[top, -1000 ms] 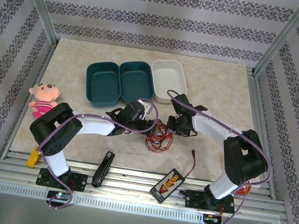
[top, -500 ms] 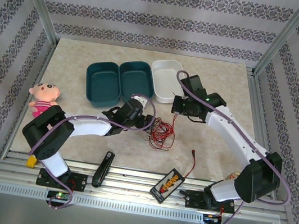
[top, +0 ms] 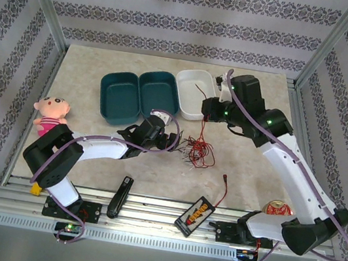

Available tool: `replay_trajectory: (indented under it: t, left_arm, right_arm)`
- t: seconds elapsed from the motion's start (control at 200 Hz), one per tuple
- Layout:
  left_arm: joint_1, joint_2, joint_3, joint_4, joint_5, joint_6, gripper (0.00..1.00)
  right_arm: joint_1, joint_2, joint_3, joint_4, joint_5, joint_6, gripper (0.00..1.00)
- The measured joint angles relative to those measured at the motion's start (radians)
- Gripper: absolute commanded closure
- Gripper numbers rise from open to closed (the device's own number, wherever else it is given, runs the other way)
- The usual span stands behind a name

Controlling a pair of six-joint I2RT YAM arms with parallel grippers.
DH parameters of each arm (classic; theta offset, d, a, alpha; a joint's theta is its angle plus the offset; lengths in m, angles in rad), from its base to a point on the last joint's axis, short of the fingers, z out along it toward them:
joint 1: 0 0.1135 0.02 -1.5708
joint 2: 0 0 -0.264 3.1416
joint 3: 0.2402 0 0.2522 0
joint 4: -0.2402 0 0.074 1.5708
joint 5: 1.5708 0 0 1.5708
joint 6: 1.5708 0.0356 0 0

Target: Untangle the cables

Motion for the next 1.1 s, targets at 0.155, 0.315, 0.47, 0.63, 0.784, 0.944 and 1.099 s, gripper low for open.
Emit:
replay_trajectory:
  t: [0.155,0.315,0.47,0.63,0.784,0.944,1.099]
  left_arm:
    - [0.0,0.004,0.0,0.001,0.023,0.0,0.18]
    - [0.0,0.014,0.0,0.002,0.042,0.0,0.18]
    - [0.0,0.021,0.0,0.004,0.059,-0.001,0.23]
    - [0.0,0.031,0.0,0.018,0.079,-0.007,0.28]
    - [0.0,0.041,0.0,0.031,0.094,-0.009,0.29]
    - [0.0,0.054,0.0,0.042,0.102,-0.012,0.29]
    - [0.0,0.056,0.0,0.05,0.105,-0.012,0.29]
  right_arm:
    - [0.0,-0.019,0.053,0.036,-0.062,-0.017,1.0]
    - [0.0,-0.019,0.117,0.068,-0.113,-0.032,1.0]
    - [0.0,-0.019,0.202,0.079,-0.136,-0.053,1.0]
    - [0.0,-0.019,0.286,0.085,-0.146,-0.084,1.0]
    - [0.0,-0.02,0.366,0.088,-0.145,-0.115,1.0]
    - [0.0,-0.023,0.422,0.104,-0.137,-0.144,1.0]
    - [0.0,-0.02,0.467,0.107,-0.111,-0.173,1.0]
